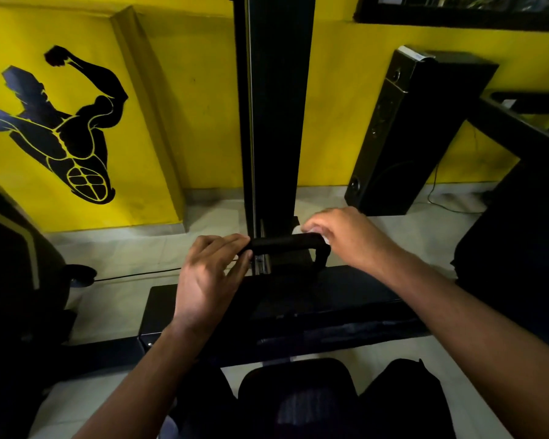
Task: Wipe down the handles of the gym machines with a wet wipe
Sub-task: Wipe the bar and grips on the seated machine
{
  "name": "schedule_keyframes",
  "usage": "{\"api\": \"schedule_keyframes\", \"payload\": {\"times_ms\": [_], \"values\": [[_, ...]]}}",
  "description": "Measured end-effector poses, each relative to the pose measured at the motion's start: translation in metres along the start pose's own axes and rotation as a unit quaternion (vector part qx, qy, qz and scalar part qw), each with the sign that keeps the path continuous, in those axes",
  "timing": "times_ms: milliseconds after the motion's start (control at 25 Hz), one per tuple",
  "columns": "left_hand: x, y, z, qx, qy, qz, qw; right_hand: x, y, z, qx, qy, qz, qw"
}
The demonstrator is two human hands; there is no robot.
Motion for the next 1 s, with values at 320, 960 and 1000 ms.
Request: {"api": "schedule_keyframes", "payload": {"times_ms": [320,960,1000], "values": [[-0.001,0.001,-0.003,-0.012,-0.004,0.002,1.000,-0.040,-0.067,-0.037,-0.326,0.423,-0.320,0.782],[0.002,0.008,0.004,-0.014,-0.069,-0.001,0.998,-0.078,-0.057,0.039,-0.094,0.252,-0.478,0.836],[0.003,0.007,0.004,-0.013,-0.072,0.000,0.997,-0.080,-0.055,0.044,-0.077,0.232,-0.465,0.851]]}}
Point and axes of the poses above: each hand's wrist, its own y-axis towards the middle knuckle, its own x-axis out of the back of the hand, z = x × y, the point moved 6 cm from there along y, towards the middle knuckle, and after that the axes turned 7 degrees about y, right-handed, at the moved point
